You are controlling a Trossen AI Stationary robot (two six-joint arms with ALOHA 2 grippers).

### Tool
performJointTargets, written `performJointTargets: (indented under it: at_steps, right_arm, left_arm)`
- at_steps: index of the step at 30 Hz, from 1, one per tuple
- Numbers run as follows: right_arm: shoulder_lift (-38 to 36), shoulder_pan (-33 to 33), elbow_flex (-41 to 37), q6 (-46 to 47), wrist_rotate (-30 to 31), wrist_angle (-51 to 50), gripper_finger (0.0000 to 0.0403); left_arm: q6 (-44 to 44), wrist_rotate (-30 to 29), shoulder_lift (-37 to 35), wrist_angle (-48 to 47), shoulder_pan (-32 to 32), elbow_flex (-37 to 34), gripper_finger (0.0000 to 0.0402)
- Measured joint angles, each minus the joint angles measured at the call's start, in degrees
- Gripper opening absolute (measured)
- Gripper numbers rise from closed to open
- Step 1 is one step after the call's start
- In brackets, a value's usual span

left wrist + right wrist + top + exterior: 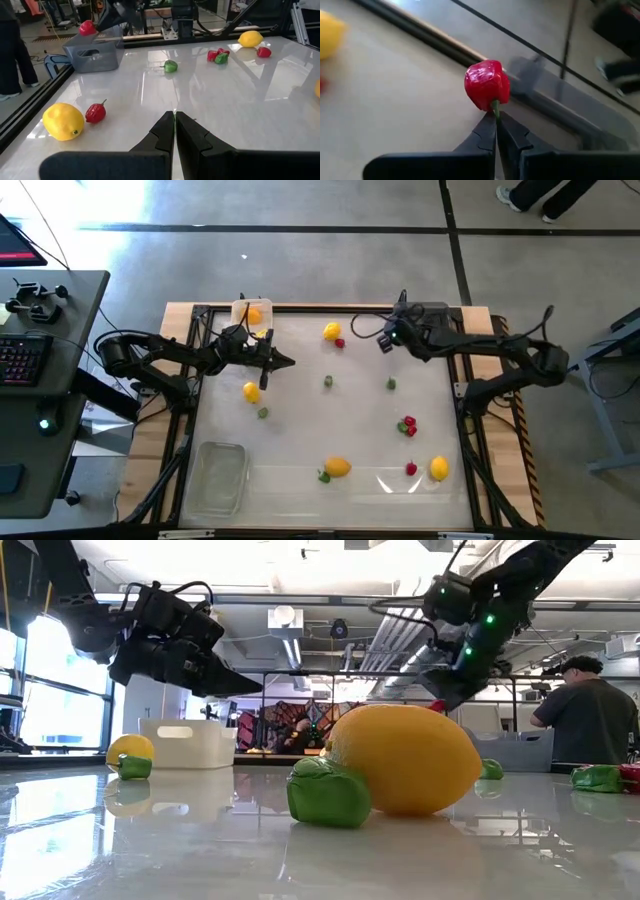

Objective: Sort produce into baskets
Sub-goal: Put the red bell pepper into the black bin

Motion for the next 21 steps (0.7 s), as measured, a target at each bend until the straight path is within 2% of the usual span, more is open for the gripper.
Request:
performJointTargets:
  at_steps: [4,14,21]
  right_arm:
    - [0.00,-3.73,0.00,1.53,-0.21,-0.17,0.0000]
    - [5.89,-13.82,-0.02,1.09,-7.98,0.35,0.0000]
    - [10.53,-17.48,-0.04,-0.58,-14.05,4.93,0.0000]
  left_arm:
    - [-1.51,0.01,0.00,-0.05,0.00,0.00,0.0005]
    - [-2.44,0.03,0.00,-0.57,0.00,0.00,0.0005]
    - [-1.89,0.03,0.00,-0.52,0.00,0.00,0.0005]
